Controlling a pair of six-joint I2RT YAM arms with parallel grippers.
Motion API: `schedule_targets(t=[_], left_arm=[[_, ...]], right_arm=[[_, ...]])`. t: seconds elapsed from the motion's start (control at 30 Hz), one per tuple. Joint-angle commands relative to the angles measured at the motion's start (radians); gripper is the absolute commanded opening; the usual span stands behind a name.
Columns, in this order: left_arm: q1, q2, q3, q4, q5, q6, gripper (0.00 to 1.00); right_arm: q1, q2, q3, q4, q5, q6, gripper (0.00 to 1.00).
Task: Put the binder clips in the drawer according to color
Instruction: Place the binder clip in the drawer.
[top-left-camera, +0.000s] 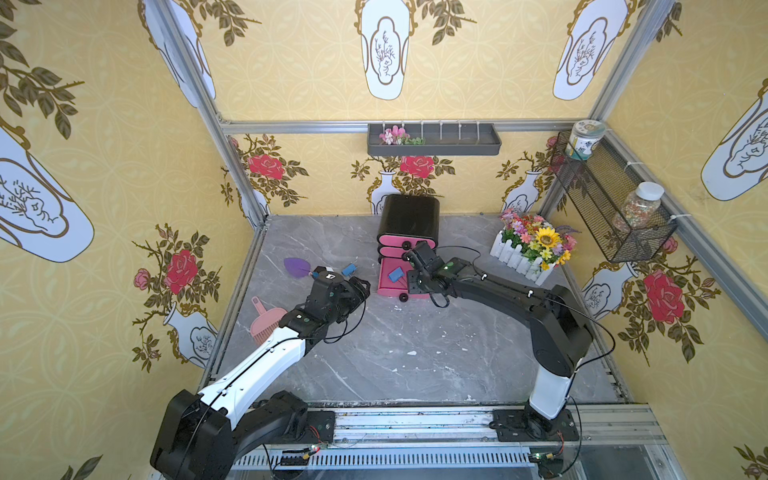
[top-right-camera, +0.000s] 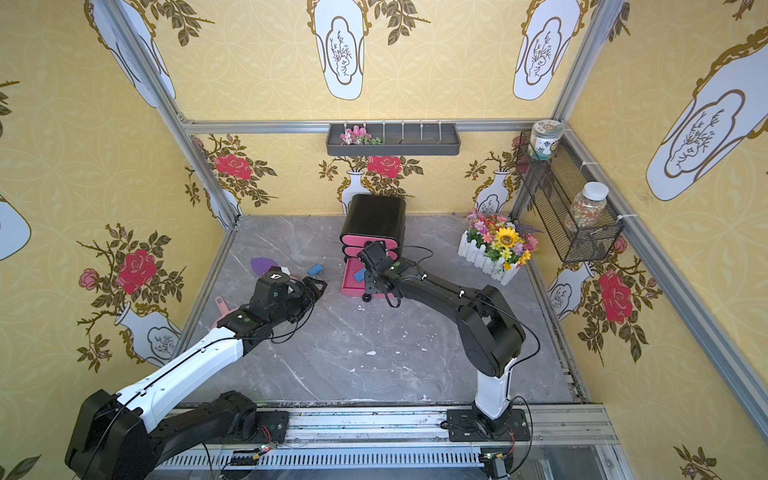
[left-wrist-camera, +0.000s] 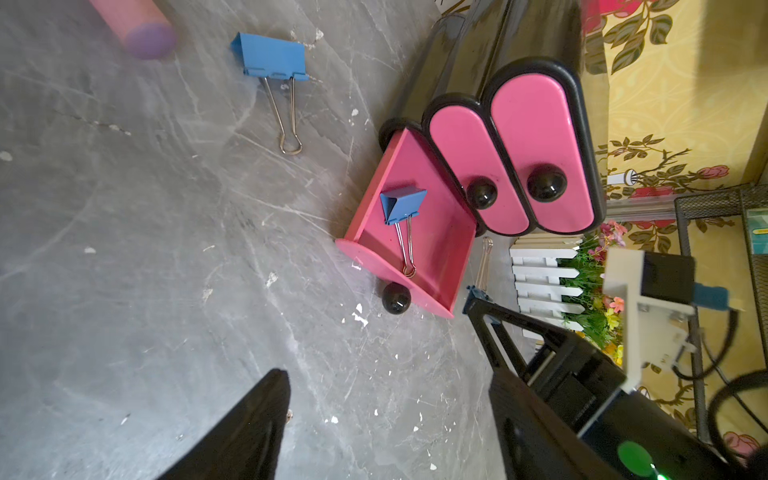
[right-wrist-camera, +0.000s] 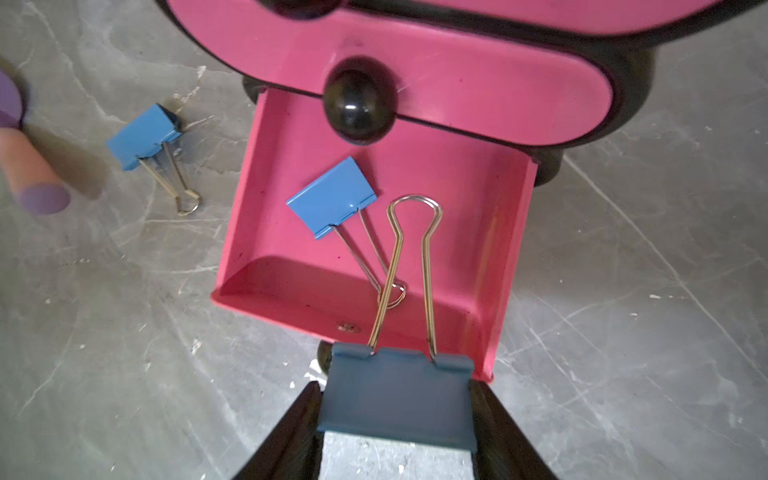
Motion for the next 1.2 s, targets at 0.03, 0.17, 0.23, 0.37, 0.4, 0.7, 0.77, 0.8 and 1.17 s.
schedule_targets(t=[0.03,0.17,0.23,0.37,0.4,0.7,0.77,0.8,1.17], left_arm=[[0.044,0.021,0.011,0.035,0.049,0.028,0.81],[0.080,0.038,0.007,0.052,0.072,0.029,0.81],[0.095,0.049,0.005,0.061,0.084,0.029,0.81],[0.132,0.084,0.006,0.073,0.104,0.033,0.81],[0.136,0.094,0.009,0.077,0.104,0.036,0.81],[0.166,0.221,0.085,0.065,0.054,0.079,0.80],[0.169,0.253,0.109,0.061,0.045,0.087,0.80],[0.170,0.270,0.123,0.058,0.041,0.091,0.80],[0.179,0.503,0.344,-0.042,-0.013,0.150,0.79]], right_arm=[[-0.021,0.053,0.036,0.043,-0.043,-0.018,0.52],[-0.026,0.111,0.081,0.042,-0.049,-0.019,0.53],[-0.033,0.130,0.097,0.047,-0.050,-0.017,0.53],[-0.046,0.161,0.127,0.051,-0.058,-0.010,0.54],[-0.047,0.167,0.133,0.051,-0.059,-0.008,0.54],[-0.048,0.189,0.152,0.054,-0.058,-0.011,0.67],[-0.048,0.185,0.150,0.055,-0.058,-0.014,0.72],[-0.048,0.182,0.149,0.055,-0.059,-0.015,0.74],[-0.015,0.028,0.061,0.095,-0.041,-0.066,0.88]])
